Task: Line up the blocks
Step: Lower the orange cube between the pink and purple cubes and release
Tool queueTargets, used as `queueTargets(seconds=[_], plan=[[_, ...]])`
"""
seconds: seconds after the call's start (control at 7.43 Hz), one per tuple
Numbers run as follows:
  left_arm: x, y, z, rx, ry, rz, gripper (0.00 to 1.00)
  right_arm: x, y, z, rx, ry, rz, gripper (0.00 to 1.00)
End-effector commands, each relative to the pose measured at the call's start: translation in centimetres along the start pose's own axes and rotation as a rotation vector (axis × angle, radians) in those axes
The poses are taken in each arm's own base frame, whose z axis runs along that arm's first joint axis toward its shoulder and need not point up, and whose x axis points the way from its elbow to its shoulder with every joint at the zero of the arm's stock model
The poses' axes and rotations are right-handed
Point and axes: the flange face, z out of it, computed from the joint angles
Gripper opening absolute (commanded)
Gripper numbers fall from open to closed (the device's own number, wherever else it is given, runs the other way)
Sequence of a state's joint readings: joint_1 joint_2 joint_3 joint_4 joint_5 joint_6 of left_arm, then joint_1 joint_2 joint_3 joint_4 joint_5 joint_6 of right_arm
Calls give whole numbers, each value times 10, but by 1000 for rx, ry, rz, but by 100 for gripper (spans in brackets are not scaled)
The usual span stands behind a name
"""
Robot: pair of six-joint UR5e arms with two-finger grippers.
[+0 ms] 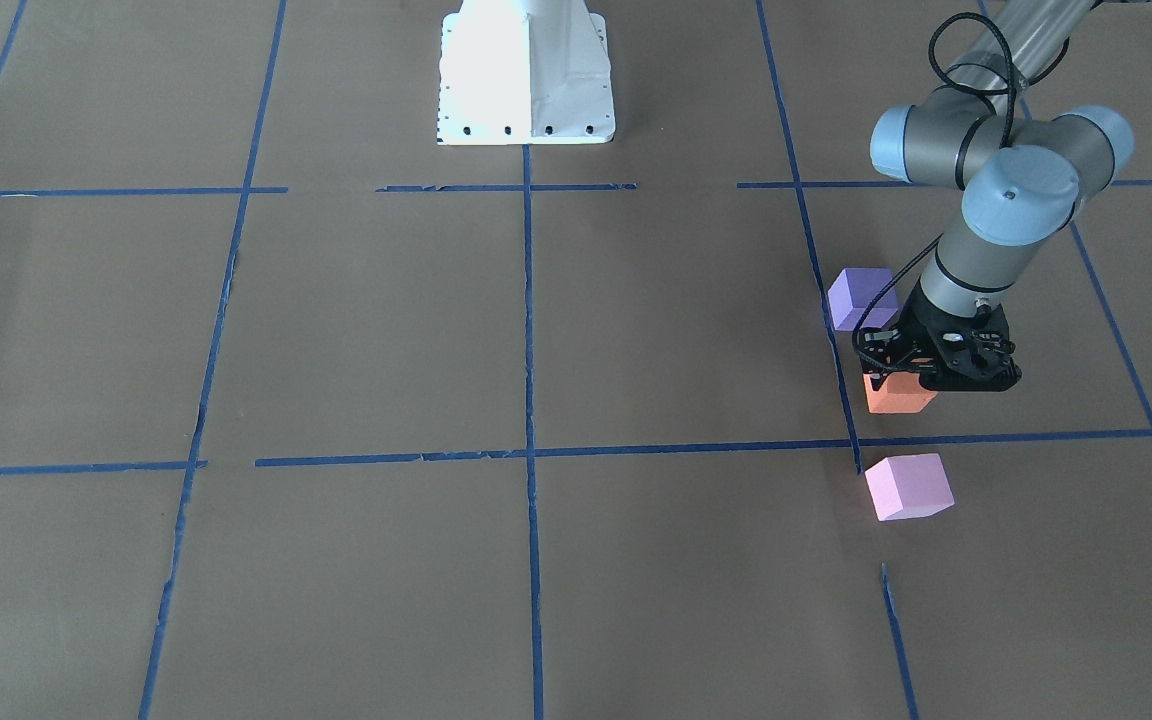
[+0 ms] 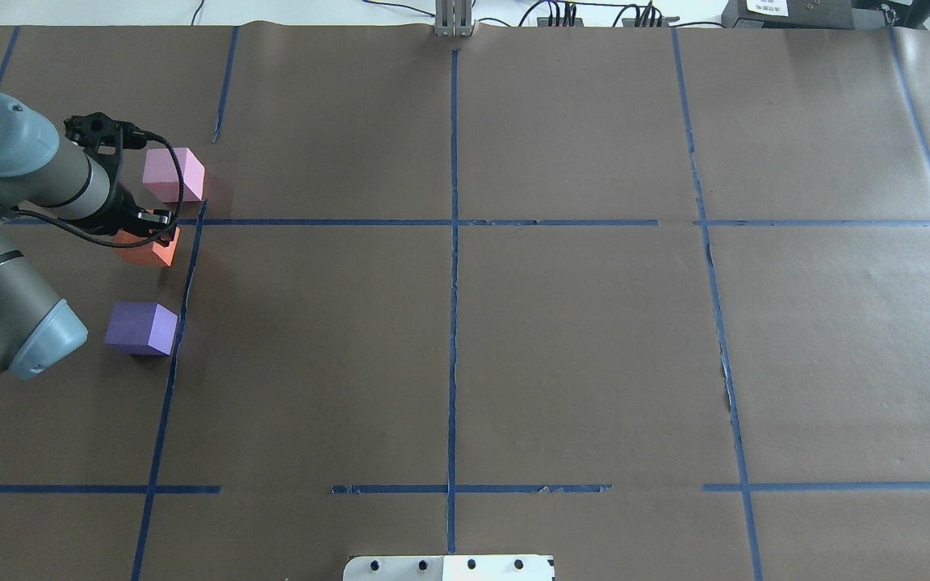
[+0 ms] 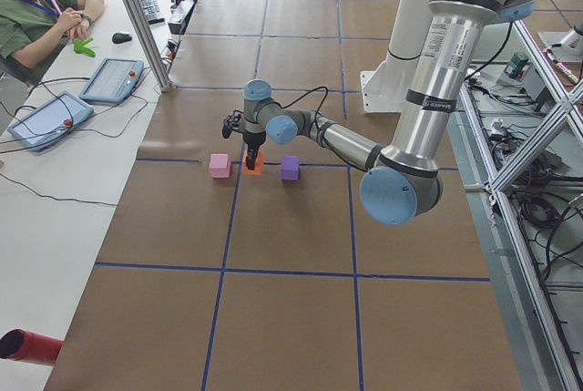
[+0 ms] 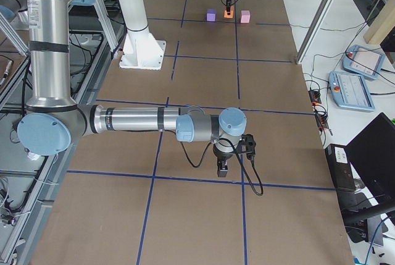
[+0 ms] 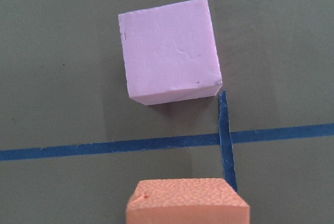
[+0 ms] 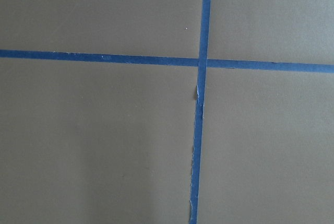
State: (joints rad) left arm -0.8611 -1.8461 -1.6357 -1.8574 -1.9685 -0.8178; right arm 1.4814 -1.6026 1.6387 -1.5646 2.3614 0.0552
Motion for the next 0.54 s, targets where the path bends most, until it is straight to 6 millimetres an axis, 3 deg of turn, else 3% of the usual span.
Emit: queueTargets(seconds=[0.0, 0.27, 0.4], plan=[[1, 1, 2, -7, 7, 0, 0, -1, 0, 0, 0, 1, -1, 100], [8, 4, 2, -40, 40, 7, 2, 0, 0, 0, 0, 1, 1, 100], [11, 5, 2, -53, 53, 10, 15, 0, 0, 0, 0, 1, 1, 100]])
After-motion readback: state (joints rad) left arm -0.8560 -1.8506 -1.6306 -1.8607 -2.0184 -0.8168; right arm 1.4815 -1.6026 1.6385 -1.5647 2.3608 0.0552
